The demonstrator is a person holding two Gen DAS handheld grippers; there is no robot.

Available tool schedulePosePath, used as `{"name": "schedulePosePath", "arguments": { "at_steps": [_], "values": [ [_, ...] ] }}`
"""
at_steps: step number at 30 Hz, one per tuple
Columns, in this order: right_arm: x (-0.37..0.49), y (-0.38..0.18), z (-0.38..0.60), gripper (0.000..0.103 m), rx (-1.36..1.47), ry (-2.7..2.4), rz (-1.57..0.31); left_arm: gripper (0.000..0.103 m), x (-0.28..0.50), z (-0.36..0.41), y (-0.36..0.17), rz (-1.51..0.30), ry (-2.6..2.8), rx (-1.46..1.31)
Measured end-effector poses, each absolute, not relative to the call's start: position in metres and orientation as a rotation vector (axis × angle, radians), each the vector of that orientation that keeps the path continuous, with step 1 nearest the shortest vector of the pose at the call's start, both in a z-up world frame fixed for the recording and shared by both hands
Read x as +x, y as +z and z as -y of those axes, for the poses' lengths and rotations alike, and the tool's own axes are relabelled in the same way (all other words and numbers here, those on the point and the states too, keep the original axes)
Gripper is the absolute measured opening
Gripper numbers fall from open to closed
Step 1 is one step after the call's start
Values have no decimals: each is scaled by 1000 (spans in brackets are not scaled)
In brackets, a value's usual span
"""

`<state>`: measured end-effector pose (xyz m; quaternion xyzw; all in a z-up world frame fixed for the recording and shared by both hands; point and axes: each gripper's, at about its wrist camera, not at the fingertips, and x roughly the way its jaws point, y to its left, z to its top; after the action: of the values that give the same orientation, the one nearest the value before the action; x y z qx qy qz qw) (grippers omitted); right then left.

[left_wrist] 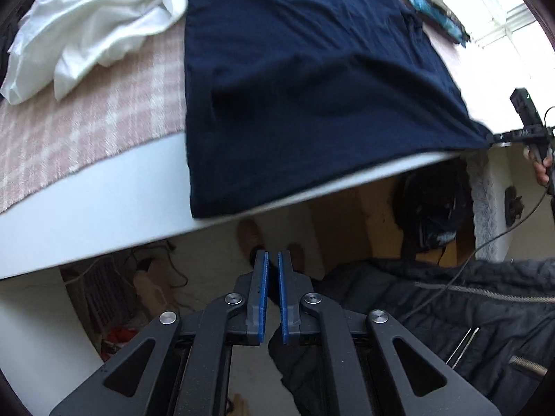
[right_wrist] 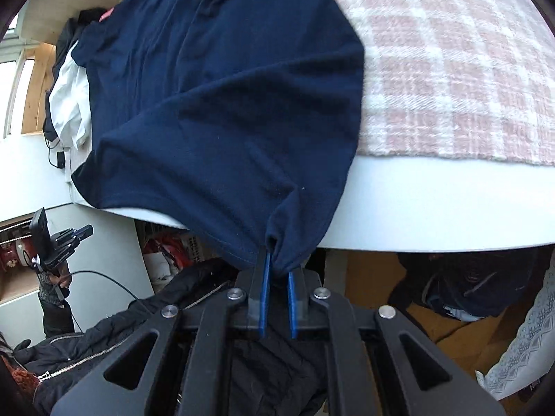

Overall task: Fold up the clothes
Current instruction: 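Lift the navy shirt by its hem with both grippers, then swing the held shirt up and lay it back flat with both grippers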

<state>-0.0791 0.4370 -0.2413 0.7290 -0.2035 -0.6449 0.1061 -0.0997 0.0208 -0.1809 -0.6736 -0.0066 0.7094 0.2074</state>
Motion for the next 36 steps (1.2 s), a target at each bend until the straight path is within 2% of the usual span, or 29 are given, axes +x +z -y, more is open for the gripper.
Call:
{"name": "schedulePosePath", "arguments": {
  "at_steps": [1, 2, 3, 4, 5, 8, 12, 13, 15, 16, 18, 21, 25, 31, 33, 34, 35, 36],
  "values": [
    [-80, -239, -439, 12, 2140, -1910, 595, 23, -101, -12, -174, 36, 2000, -1858],
    [-80, -236, -439, 20, 2140, -1909, 581, 32, -107, -10, -169, 15, 2035, -1842],
    [-81, -235, -437, 26, 2142, -1921, 545, 33, -113, -7, -165, -7, 2070, -1825],
    [-83, -234, -435, 41, 2144, -1932, 510, 33, -119, -5, -162, -24, 2095, -1811],
    [-84, -232, -433, 47, 2143, -1943, 476, 33, -127, -4, -162, -31, 2102, -1804],
    [-93, -227, -430, 48, 2103, -1977, 475, 40, -152, 1, -165, -56, 2088, -1797],
    [-109, -223, -435, 51, 2053, -2054, 450, 42, -186, -26, -201, -139, 2017, -1841],
    [-113, -222, -437, 51, 2044, -2072, 443, 38, -189, -26, -206, -142, 2003, -1859],
    [-115, -220, -440, 51, 2038, -2092, 457, 10, -191, -23, -209, -111, 1968, -1890],
    [-114, -218, -444, 51, 2031, -2102, 467, 3, -191, -22, -209, -100, 1956, -1896],
    [-109, -211, -457, 51, 1994, -2133, 488, 2, -190, -22, -202, -107, 1959, -1875],
    [-104, -208, -465, 60, 1955, -2148, 480, 2, -190, -19, -194, -111, 1967, -1867],
    [-100, -231, -463, 60, 2024, -2086, 418, 2, -188, -13, -187, -99, 1967, -1869],
    [-95, -259, -458, 60, 2055, -2011, 500, 2, -191, -31, -194, -113, 1963, -1866],
    [-97, -265, -455, 58, 2051, -1989, 533, 2, -193, -37, -196, -117, 1961, -1862],
    [-97, -269, -452, 41, 2056, -1958, 548, 2, -193, -45, -201, -122, 1963, -1857],
    [-97, -274, -449, 10, 2072, -1921, 560, 2, -192, -46, -200, -130, 1968, -1850],
    [-96, -277, -446, 7, 2084, -1899, 566, 2, -190, -48, -197, -139, 1979, -1838]
  ]
}}
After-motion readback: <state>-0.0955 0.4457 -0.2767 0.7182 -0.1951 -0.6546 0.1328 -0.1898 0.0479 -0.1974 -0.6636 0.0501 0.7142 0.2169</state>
